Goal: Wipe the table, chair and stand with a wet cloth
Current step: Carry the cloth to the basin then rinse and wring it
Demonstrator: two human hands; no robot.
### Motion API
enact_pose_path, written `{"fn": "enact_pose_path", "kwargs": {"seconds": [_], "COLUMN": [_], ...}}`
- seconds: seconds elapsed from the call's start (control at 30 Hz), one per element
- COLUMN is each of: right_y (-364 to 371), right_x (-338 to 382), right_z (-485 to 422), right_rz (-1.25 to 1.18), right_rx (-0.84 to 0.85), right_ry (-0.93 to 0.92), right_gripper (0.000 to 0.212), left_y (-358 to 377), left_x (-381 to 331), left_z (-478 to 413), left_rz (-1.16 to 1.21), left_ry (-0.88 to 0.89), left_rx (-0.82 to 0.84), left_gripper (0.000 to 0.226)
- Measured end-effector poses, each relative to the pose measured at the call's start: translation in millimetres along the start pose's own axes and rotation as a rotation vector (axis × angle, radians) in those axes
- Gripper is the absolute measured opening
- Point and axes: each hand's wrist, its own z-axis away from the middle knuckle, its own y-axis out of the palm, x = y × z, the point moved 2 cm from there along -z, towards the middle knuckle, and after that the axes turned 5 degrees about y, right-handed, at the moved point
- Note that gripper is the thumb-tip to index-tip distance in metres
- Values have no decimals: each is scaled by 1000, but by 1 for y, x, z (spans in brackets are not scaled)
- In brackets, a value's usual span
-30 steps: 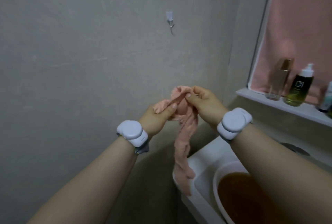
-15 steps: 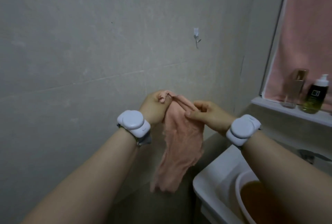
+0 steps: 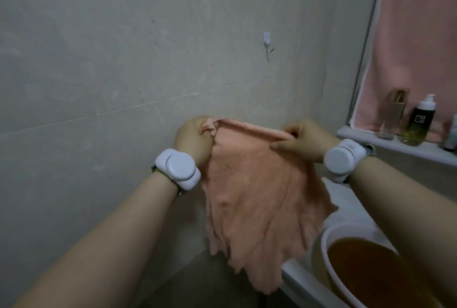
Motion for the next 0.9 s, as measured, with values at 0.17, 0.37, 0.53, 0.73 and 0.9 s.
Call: {"fn": "enact_pose_path", "kwargs": {"seconds": [0.17, 0.37, 0.53, 0.73, 0.9], "right_y": [20, 0, -20, -53, -90], "right_x": [-24, -43, -30, -53, -71], "right_z": [-10, -35, -59, -93, -124], "right_rz": [280, -67, -287, -250, -577], "right_rx": [238, 101, 166, 137, 84], "right_ry": [-85, -86, -235, -241, -216], "right_gripper": [30, 27, 15, 17, 32], "left_y": [37, 43, 73, 98, 94], "left_x": [22, 14, -22, -37, -64], "left_z": [19, -10, -27, -69, -109], "left_rz": [-262, -19, 495, 355, 227], "left_ry": [20, -106, -307, -155, 2], "left_rx": [529, 368, 556, 364, 90], "left_gripper": [23, 24, 24, 27, 16]}}
